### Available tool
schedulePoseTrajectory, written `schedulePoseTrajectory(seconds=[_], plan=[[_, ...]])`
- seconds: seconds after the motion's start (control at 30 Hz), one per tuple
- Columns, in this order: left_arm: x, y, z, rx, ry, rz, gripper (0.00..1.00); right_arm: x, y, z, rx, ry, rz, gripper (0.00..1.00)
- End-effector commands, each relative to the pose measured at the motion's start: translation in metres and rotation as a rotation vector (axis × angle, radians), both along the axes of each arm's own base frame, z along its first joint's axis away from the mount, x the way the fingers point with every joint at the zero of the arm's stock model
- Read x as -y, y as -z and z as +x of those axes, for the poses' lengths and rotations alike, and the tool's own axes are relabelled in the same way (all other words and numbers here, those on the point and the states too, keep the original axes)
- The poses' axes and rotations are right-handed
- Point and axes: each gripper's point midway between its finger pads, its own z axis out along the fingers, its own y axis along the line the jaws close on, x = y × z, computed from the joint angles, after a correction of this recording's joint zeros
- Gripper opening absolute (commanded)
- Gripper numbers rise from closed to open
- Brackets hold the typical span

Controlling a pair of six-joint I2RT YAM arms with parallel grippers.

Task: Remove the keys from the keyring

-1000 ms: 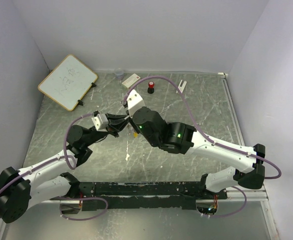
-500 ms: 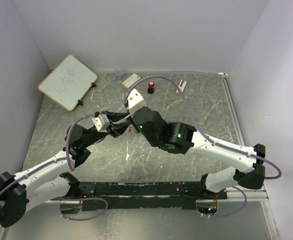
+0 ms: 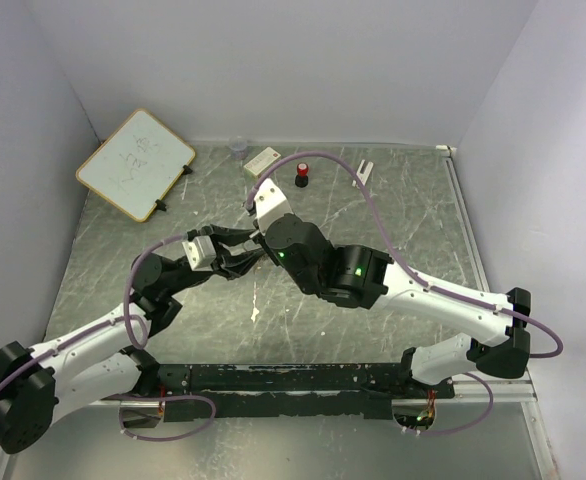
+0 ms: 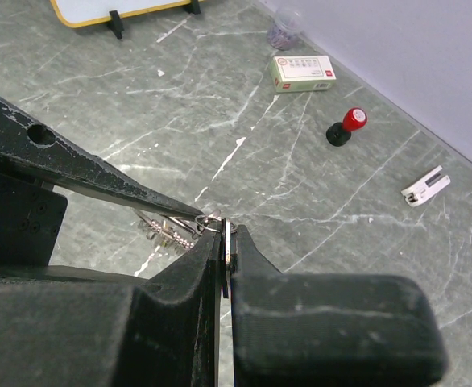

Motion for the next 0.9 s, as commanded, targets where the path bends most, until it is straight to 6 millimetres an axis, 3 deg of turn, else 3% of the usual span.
schedulePoseTrajectory(seconds=[0.0, 0.4, 0.67, 0.77, 0.87], plan=[[0.003, -0.012, -0.012, 0.062, 0.054, -0.042, 0.51, 0.000, -0.019, -0.002, 0.026, -0.004, 0.053, 0.00], [0.002, -0.005, 0.004, 0.038, -0.010, -0.030, 0.51, -0.006, -0.016, -0.005, 0.024, -0.027, 0.041, 0.00], [-0.003, -0.015, 0.010, 0.053, -0.055, -0.044, 0.54, -0.008, -0.015, -0.007, 0.021, -0.039, 0.034, 0.00], [-0.001, -0.017, 0.009, 0.061, -0.050, -0.026, 0.52, -0.008, -0.016, -0.008, 0.021, -0.038, 0.031, 0.00], [0.000, -0.017, 0.008, 0.064, -0.042, -0.015, 0.44, -0.007, -0.016, -0.008, 0.023, -0.039, 0.032, 0.00]])
